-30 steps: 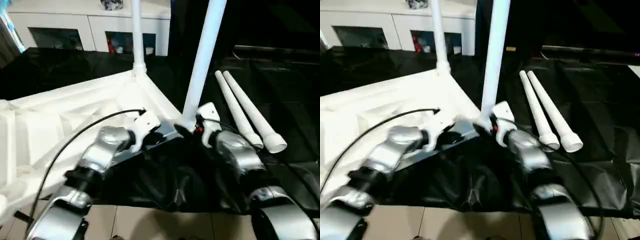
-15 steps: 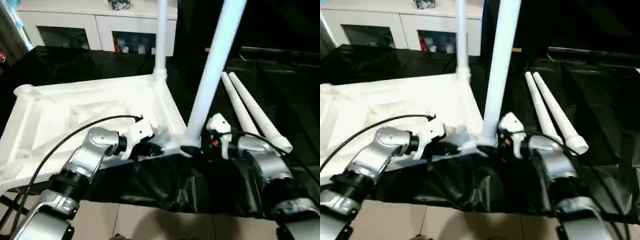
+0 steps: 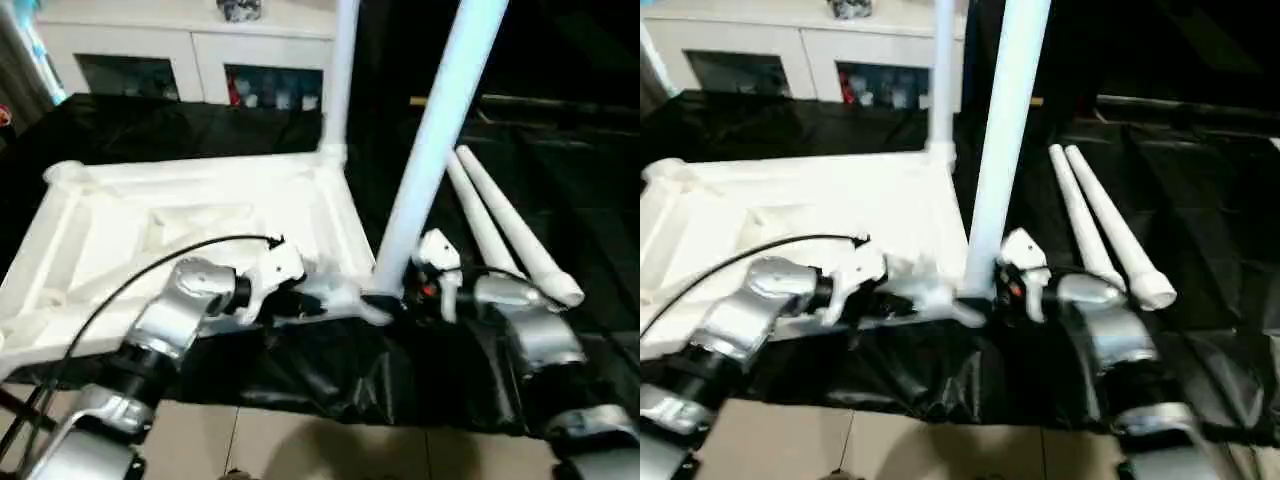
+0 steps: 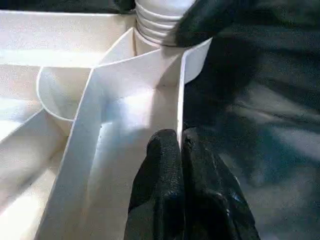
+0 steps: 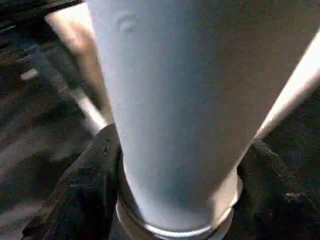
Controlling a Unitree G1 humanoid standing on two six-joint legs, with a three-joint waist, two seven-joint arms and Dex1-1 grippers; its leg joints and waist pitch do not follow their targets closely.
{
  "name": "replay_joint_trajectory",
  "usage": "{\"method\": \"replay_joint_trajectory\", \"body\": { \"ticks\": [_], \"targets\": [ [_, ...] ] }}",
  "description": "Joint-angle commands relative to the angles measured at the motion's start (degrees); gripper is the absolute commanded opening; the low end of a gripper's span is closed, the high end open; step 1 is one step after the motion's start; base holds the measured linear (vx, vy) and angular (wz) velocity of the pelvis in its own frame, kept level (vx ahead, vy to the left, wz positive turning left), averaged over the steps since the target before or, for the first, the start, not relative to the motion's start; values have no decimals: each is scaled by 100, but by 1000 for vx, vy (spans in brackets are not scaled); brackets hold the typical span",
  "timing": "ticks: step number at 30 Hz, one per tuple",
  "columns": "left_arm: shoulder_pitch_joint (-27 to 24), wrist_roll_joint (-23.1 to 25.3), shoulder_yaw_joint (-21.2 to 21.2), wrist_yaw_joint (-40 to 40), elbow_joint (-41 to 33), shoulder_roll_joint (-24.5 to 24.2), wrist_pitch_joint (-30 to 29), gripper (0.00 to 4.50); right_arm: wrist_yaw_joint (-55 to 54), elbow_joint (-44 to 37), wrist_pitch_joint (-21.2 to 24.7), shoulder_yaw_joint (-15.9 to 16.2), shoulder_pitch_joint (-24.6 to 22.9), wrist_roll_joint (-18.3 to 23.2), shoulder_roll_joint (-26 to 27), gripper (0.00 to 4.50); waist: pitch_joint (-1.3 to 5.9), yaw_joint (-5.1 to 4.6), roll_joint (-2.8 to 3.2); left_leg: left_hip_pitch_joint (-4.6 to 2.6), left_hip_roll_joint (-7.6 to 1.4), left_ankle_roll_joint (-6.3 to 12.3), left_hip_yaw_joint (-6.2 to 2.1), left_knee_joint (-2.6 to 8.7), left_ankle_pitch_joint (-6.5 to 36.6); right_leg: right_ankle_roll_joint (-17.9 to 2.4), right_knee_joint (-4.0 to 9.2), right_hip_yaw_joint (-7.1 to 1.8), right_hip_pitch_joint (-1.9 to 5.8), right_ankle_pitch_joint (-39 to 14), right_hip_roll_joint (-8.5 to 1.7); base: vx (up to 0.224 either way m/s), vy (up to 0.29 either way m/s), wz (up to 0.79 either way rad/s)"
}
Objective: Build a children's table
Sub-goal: Rotate leg to tighten
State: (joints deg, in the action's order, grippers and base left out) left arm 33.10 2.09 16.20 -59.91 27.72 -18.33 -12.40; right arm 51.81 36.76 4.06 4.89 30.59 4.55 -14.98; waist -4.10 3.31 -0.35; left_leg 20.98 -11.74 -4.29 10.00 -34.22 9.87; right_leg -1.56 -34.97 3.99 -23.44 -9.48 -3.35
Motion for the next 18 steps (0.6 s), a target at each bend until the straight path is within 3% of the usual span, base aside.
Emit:
{"method": "replay_joint_trajectory", "body": {
  "ticks": [1,2,7,9,13,14,15,18],
  "targets": [
    [363,-55,-85,579,27,403,85,0,-537,294,-83,213,149,-183,339,272,425,-27,28,-69,-108,43,-43,390,1466,-999,527,-250,285,-2215,-424,0,0,0],
    [451,-35,-115,784,140,538,52,0,-871,485,-80,126,238,-199,459,272,427,-23,53,-84,-111,31,-44,386,1508,-990,541,-254,278,-2206,-432,0,0,0],
    [1002,214,-202,2072,973,1300,-19,0,-2523,1219,-20,-354,673,-138,1072,272,460,-8,16,-86,-101,53,-25,368,1372,-1085,509,-268,289,-1796,-421,0,0,0],
    [1128,256,-242,2271,1169,1426,98,0,-2801,1341,-64,-461,764,-134,1187,272,483,17,-11,-59,-101,111,-21,365,1194,-1123,476,-271,320,-1508,-428,0,0,0],
    [1208,306,-178,2257,1336,1466,319,0,-2883,1447,-225,-470,829,-149,1285,272,499,43,25,-23,-100,275,-15,352,904,-1278,405,-271,350,-868,-428,0,0,0],
    [1213,312,-164,2212,1376,1466,374,0,-2821,1465,-247,-493,840,-115,1303,307,489,36,32,-25,-99,301,-10,355,955,-1294,424,-267,350,-894,-427,0,0,0],
    [1204,324,-136,2124,1416,1457,482,0,-2711,1456,-222,-554,851,-32,1309,307,482,31,20,-25,-93,312,-7,356,1004,-1282,435,-265,352,-970,-422,0,0,0],
    [1205,345,-112,2068,1516,1442,623,0,-2736,1466,-273,-560,874,-51,1263,330,461,24,84,-46,-94,247,-17,366,1249,-1193,488,-256,344,-1441,-430,0,0,0]
  ]
}}
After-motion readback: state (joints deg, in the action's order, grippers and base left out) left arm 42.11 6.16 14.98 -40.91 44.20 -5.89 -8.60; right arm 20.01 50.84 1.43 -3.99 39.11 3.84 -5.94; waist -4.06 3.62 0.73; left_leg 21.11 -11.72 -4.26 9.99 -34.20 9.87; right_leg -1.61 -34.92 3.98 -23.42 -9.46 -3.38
